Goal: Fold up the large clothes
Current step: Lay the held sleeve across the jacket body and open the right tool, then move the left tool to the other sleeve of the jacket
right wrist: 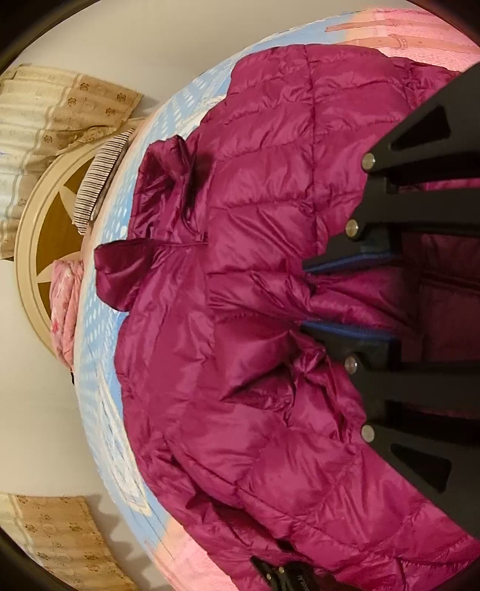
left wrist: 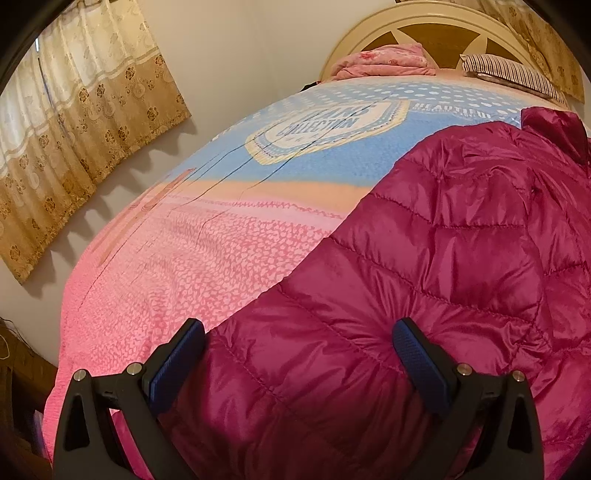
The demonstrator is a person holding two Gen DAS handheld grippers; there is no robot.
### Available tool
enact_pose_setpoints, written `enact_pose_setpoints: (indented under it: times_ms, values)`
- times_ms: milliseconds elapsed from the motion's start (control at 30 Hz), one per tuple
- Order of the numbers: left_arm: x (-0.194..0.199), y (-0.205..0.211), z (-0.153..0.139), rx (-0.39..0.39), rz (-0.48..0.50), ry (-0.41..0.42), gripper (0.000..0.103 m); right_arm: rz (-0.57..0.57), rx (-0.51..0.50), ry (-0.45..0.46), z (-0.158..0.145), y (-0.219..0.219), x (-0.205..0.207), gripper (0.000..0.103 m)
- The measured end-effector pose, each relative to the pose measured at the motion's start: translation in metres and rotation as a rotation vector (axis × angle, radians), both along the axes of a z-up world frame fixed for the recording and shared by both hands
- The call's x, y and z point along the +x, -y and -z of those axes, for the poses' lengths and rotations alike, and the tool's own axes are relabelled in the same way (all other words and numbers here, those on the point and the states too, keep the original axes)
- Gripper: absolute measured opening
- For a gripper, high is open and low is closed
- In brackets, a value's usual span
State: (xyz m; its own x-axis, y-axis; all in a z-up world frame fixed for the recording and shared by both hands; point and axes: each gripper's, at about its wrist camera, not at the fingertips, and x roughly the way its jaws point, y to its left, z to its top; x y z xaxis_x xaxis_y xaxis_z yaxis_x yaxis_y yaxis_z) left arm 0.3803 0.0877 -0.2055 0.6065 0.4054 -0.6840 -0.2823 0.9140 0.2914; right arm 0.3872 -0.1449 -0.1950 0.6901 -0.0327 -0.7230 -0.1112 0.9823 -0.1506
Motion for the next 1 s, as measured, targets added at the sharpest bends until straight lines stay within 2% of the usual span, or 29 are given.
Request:
enact_pose_setpoints:
  times_ms: [200,233,267,333,433,533,567,733,833,900,1000]
  values:
    - [0.002,-0.007,0.001,-0.056,0.007,-0.002,0.102,0.001,-0.013,0.014,-0.009,0.001,-0.01,0.031]
    - [0.001,-0.008,0.0,-0.065,0.008,0.001,0.102,0.011,0.002,0.036,-0.016,0.003,-0.016,0.039]
    - [0.001,-0.008,0.0,-0.07,0.007,0.003,0.102,0.019,0.014,0.062,-0.022,0.004,-0.023,0.053]
    - [0.001,-0.009,0.0,-0.077,0.006,0.003,0.102,0.041,0.002,0.11,-0.032,0.008,-0.034,0.066]
    - [-0.001,-0.008,-0.002,-0.069,0.005,0.007,0.102,0.08,-0.002,0.113,-0.03,0.021,-0.03,0.066]
    - [-0.007,-0.012,-0.007,-0.068,-0.006,0.013,0.102,0.041,0.03,0.02,-0.011,0.022,-0.016,0.066]
    - [-0.009,-0.013,-0.008,-0.059,-0.01,0.011,0.102,0.016,0.001,-0.004,-0.003,0.017,-0.012,0.066]
    - [-0.031,-0.028,-0.028,-0.017,-0.03,0.048,0.102,0.011,-0.08,0.015,0.002,0.005,-0.011,0.066]
    - [-0.049,-0.053,-0.039,0.0,-0.068,0.043,0.102,0.004,-0.052,0.015,-0.003,0.009,-0.015,0.066]
    - [-0.062,-0.073,-0.041,0.009,-0.104,0.028,0.102,-0.005,-0.045,0.047,-0.018,0.011,-0.028,0.066]
    - [-0.083,-0.102,-0.036,-0.03,-0.146,-0.002,0.102,-0.023,-0.014,0.107,-0.04,0.022,-0.047,0.068]
